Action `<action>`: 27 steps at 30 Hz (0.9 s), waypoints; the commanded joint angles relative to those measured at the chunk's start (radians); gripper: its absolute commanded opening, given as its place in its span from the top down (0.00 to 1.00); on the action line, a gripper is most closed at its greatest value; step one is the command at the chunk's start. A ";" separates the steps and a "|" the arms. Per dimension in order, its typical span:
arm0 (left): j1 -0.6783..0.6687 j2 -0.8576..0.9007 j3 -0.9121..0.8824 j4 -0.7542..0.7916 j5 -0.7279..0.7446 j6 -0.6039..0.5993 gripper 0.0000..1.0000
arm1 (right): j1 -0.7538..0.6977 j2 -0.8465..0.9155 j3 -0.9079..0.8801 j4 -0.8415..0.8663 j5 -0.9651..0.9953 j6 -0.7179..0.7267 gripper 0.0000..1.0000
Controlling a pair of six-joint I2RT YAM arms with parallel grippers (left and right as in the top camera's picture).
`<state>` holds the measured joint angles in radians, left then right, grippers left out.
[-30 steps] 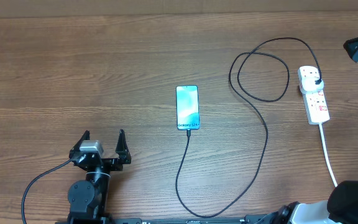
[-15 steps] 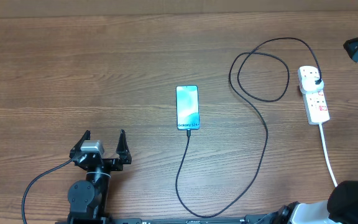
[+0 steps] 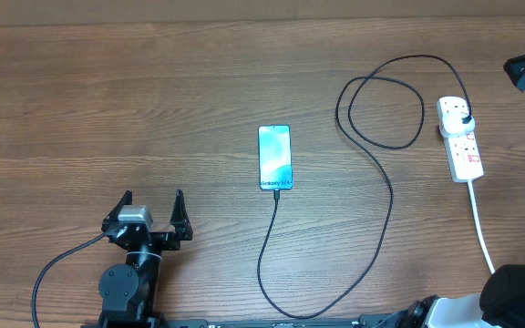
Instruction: Plug charger to phone and switch on socket
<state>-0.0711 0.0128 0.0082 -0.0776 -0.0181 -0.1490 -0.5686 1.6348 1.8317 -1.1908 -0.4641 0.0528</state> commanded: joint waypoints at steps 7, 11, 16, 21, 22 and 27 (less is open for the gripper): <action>0.060 -0.010 -0.004 0.003 0.011 0.022 0.00 | 0.002 -0.004 0.002 0.003 0.000 0.003 0.00; 0.079 -0.010 -0.004 0.003 0.011 0.022 0.00 | 0.002 -0.004 0.002 0.003 0.000 0.003 0.00; 0.078 -0.009 -0.003 0.002 0.011 0.022 0.00 | 0.002 -0.004 0.002 0.003 0.000 0.003 0.00; 0.078 -0.009 -0.003 0.002 0.011 0.022 0.00 | 0.002 -0.004 0.002 0.003 0.000 0.003 0.00; 0.078 -0.009 -0.003 0.002 0.011 0.022 0.00 | 0.002 -0.004 0.002 0.003 0.000 0.003 0.00; 0.078 -0.009 -0.003 0.002 0.011 0.022 0.00 | 0.002 -0.004 0.002 0.003 0.000 0.003 0.00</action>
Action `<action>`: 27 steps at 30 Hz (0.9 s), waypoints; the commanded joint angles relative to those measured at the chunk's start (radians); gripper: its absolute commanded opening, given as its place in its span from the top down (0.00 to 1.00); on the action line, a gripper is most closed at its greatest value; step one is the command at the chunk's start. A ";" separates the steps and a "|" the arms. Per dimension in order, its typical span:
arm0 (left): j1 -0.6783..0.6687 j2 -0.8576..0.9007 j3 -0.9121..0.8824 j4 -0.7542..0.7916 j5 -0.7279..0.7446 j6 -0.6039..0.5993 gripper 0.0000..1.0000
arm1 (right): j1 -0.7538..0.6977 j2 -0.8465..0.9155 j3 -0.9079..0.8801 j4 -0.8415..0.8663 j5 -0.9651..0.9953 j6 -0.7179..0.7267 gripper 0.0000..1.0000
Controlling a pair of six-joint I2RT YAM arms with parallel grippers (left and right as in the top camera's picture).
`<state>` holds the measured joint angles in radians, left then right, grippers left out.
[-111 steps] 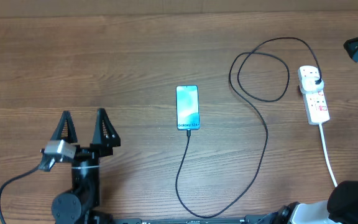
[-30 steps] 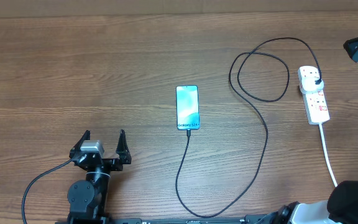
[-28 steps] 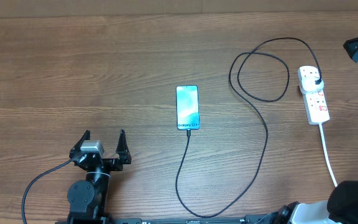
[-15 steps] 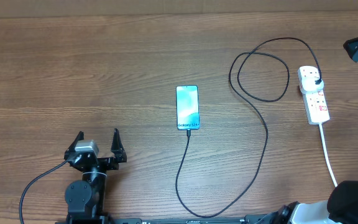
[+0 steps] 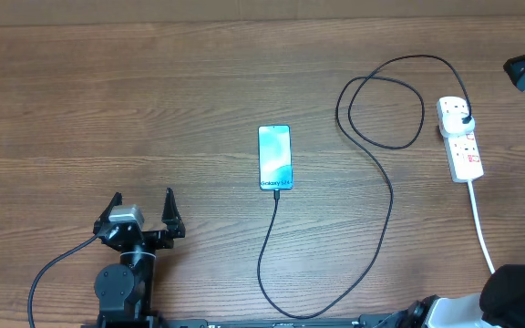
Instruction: Plug charger to phone and switch on socket
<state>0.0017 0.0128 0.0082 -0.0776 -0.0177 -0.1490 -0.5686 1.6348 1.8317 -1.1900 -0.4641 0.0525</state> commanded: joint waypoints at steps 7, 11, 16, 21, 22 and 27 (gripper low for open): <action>0.005 -0.009 -0.003 0.002 0.011 0.022 0.00 | 0.002 -0.004 0.002 0.003 0.000 0.004 0.00; 0.005 -0.009 -0.003 0.002 0.011 0.022 0.00 | 0.002 -0.004 0.002 0.003 0.000 0.004 0.00; 0.005 -0.009 -0.003 0.002 0.011 0.022 0.00 | 0.002 -0.005 0.002 0.002 0.003 0.003 0.00; 0.005 -0.009 -0.003 0.002 0.011 0.022 0.00 | 0.014 -0.018 -0.006 0.010 0.075 0.004 0.00; 0.005 -0.009 -0.003 0.002 0.011 0.022 0.00 | 0.023 -0.026 -0.017 0.034 0.075 0.009 0.00; 0.005 -0.009 -0.003 0.002 0.011 0.022 0.00 | 0.108 -0.103 -0.127 0.241 0.109 0.034 0.00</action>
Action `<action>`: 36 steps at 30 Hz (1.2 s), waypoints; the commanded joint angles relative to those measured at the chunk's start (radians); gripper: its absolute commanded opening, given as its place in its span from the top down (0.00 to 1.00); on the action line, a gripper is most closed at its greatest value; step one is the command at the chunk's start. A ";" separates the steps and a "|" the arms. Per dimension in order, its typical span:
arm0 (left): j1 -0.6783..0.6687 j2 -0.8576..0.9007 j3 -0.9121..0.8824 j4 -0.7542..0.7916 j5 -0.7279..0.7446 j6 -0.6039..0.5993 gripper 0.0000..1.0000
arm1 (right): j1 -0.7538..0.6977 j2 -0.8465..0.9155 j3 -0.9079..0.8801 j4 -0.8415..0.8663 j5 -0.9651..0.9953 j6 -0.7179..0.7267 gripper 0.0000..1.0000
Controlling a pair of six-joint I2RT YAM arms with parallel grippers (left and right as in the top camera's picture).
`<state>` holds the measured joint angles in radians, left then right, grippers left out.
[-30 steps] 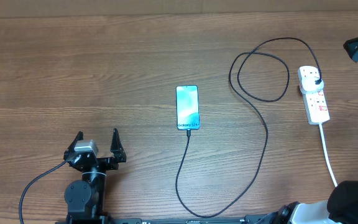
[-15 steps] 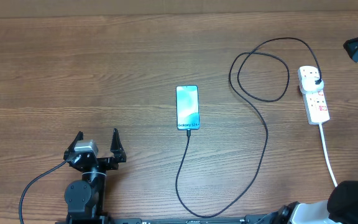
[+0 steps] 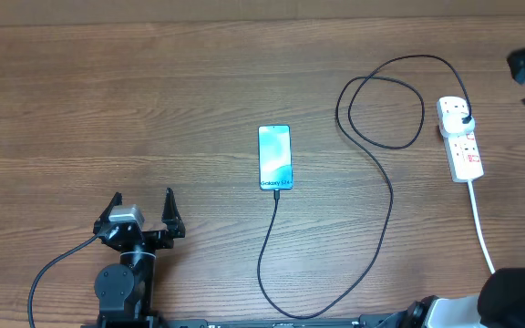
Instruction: Plug charger to phone and switch on socket
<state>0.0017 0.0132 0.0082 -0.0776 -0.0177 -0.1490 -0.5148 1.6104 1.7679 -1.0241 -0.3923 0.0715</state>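
A phone (image 3: pixel 275 158) lies face up at the table's middle with its screen lit. The black charger cable (image 3: pixel 372 228) is plugged into the phone's near end, loops across the table and ends at a black plug in the white socket strip (image 3: pixel 460 138) at the right. My left gripper (image 3: pixel 140 211) stands open near the front left, well apart from the phone, with nothing between its fingers. Only a dark part of the right arm shows at the far right edge; its fingers are out of view.
The strip's white lead (image 3: pixel 481 228) runs toward the front right corner. The wooden table (image 3: pixel 108 91) bears nothing else. The left arm's base (image 3: pixel 121 292) and black cable sit at the front edge.
The dark part of the right arm at the far right edge has shifted slightly upward. The left gripper, phone, cable and strip are where they were.
At first the left gripper stood open a little right of its present spot, with the cable plugged into the lit phone. It then stood slightly further left and nearer the front. Since then only the right arm's visible part has shifted.
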 commanded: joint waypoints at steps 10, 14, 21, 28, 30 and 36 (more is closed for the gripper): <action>0.005 -0.010 -0.003 0.002 0.011 0.022 0.00 | 0.244 -0.457 -0.669 0.717 0.197 0.015 0.00; 0.005 -0.010 -0.003 0.002 0.011 0.022 0.00 | 0.315 -0.697 -1.123 1.157 0.197 0.015 0.00; 0.005 -0.010 -0.003 0.002 0.011 0.022 0.00 | 0.369 -0.953 -1.611 1.555 0.197 0.014 0.00; 0.005 -0.010 -0.003 0.002 0.011 0.022 0.00 | 0.393 -1.201 -1.758 1.450 0.198 0.011 0.00; 0.005 -0.010 -0.003 0.002 0.011 0.022 0.00 | 0.393 -1.237 -1.760 1.410 0.198 0.010 0.00; 0.005 -0.010 -0.003 0.002 0.011 0.022 0.00 | 0.398 -1.376 -1.760 1.160 0.198 0.011 0.00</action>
<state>0.0017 0.0120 0.0082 -0.0776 -0.0177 -0.1486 -0.1276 0.2886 0.0185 0.1944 -0.2024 0.0841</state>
